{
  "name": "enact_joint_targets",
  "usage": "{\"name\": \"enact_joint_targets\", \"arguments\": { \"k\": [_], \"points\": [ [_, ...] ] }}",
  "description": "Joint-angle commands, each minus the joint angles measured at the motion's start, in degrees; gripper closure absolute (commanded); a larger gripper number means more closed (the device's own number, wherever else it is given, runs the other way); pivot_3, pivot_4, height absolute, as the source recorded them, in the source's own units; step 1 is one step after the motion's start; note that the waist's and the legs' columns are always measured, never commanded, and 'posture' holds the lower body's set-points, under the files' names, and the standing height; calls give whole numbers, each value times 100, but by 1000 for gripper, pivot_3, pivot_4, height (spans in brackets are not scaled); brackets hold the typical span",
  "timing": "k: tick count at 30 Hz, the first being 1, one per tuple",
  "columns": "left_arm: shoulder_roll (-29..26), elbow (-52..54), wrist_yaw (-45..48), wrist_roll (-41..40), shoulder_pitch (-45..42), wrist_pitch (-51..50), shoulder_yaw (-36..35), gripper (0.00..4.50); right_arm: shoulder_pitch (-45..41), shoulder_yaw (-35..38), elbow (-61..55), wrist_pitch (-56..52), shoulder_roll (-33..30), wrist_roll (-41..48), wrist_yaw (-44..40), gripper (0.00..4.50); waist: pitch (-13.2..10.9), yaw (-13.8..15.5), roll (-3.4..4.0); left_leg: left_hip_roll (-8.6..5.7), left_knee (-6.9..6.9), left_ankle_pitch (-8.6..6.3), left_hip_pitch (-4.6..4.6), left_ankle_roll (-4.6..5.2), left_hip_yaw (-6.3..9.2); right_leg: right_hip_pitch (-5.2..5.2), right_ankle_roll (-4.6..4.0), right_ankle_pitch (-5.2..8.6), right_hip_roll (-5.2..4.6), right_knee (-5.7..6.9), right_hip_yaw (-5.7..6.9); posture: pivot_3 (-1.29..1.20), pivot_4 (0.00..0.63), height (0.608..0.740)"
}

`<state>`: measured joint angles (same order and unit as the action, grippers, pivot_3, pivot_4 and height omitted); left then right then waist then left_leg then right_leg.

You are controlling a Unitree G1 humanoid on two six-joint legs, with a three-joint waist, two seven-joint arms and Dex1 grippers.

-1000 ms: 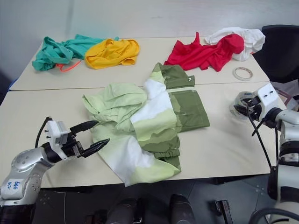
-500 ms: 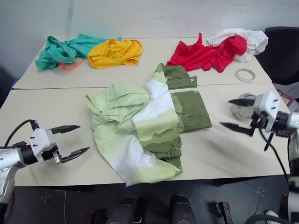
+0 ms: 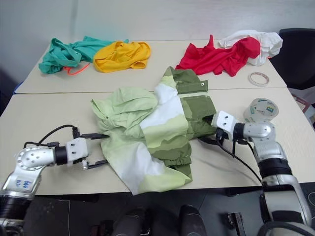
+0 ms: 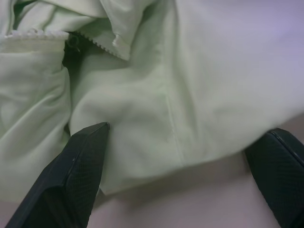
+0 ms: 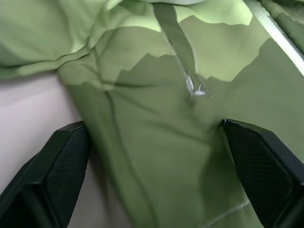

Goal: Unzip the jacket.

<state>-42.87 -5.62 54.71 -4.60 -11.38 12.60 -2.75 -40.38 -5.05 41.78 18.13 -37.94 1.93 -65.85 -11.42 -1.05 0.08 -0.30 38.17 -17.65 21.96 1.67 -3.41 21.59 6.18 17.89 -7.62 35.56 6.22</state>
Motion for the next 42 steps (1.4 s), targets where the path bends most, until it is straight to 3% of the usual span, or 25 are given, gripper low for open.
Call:
{"name": "enact_joint_targets", "arguments": {
  "k": [1, 6, 11, 14, 21, 27, 29, 34, 36, 40, 42],
  "points": [
    [175, -120, -226, 220, -59, -8, 250, 398, -159, -132, 488, 83, 138, -137, -52, 988, 3, 9, -4, 0, 1, 0, -2, 0, 1, -2, 1, 0, -1, 1, -1, 0, 150, 740],
    [-4, 188, 179, -122, 389, -133, 240, 1918, -186, -74, 411, -58, -2, 168, -827, 2685, 4, -15, -6, 2, -4, 0, -15, -1, -2, -8, 1, 0, -2, 2, -6, 0, 150, 740],
    [-223, 1247, 356, -1195, 1402, -992, -439, 3605, 522, 301, -641, -559, -571, 1079, -2025, 4478, 2, -37, -4, 5, -17, -14, -14, -2, 6, -6, -1, 1, -12, -7, -16, 0, 150, 740],
    [-342, 1947, 438, -1643, 2193, -1316, -909, 4477, 1329, 686, -1630, -1218, -1009, 1640, -2189, 4500, 1, -35, -4, 8, -15, -30, -6, 3, 13, -5, -3, 2, -12, -17, -7, 0, 150, 740],
    [-210, 3016, 554, -2205, 3779, -1597, -1549, 4477, 3825, 1702, -3698, -2095, -1599, 2372, -1794, 4500, 1, 98, -3, 9, -5, -37, 5, 3, 15, -12, -2, 1, -14, -69, -4, 0, 150, 740],
    [-159, 3058, 531, -2427, 4119, -1905, -1684, 4477, 4456, 2280, -4017, -1617, -1077, 2699, -1388, 4500, 0, 120, -1, 14, -8, -57, -8, -34, 12, -12, -8, -3, -12, -57, -11, 0, 150, 740],
    [-223, 2969, 452, -2507, 4097, -2168, -1827, 4500, 4536, 2392, -4098, -1495, -1019, 2751, -1394, 3899, 0, 122, -1, 15, -10, -56, -8, -32, 12, -11, -9, -2, -8, -59, -11, 0, 150, 740],
    [-595, 2521, 882, -2598, 4241, -2479, -2424, 2904, 4633, 2641, -4747, -2247, -1119, 3218, -1054, 2151, 0, 109, -1, 18, -10, -43, -6, -6, 7, -9, -10, -2, -2, -61, -12, 0, 150, 740],
    [-747, 1961, 1078, -2522, 4152, -2311, -2860, 2254, 4826, 2719, -5191, -3243, -1560, 3554, -1023, 1436, -2, 115, 3, 18, -9, -43, -6, -4, 7, -9, -11, -1, -4, -61, -13, 0, 150, 740],
    [-807, 1432, 1443, -2426, 3842, -1673, -3132, 967, 4317, 2926, -5523, -3427, -1409, 3914, -534, 36, -2, 117, 2, 24, -10, -49, -5, -8, 13, -4, -17, 2, -7, -64, -11, 0, 150, 740],
    [-816, 1794, 1518, -2516, 3496, -1554, -2929, 312, 3986, 2835, -5667, -3303, -1294, 3920, -464, 0, -2, 123, 1, 23, -10, -66, -4, -35, 12, -3, -18, 2, -12, -65, -15, 0, 150, 740]
  ]
}}
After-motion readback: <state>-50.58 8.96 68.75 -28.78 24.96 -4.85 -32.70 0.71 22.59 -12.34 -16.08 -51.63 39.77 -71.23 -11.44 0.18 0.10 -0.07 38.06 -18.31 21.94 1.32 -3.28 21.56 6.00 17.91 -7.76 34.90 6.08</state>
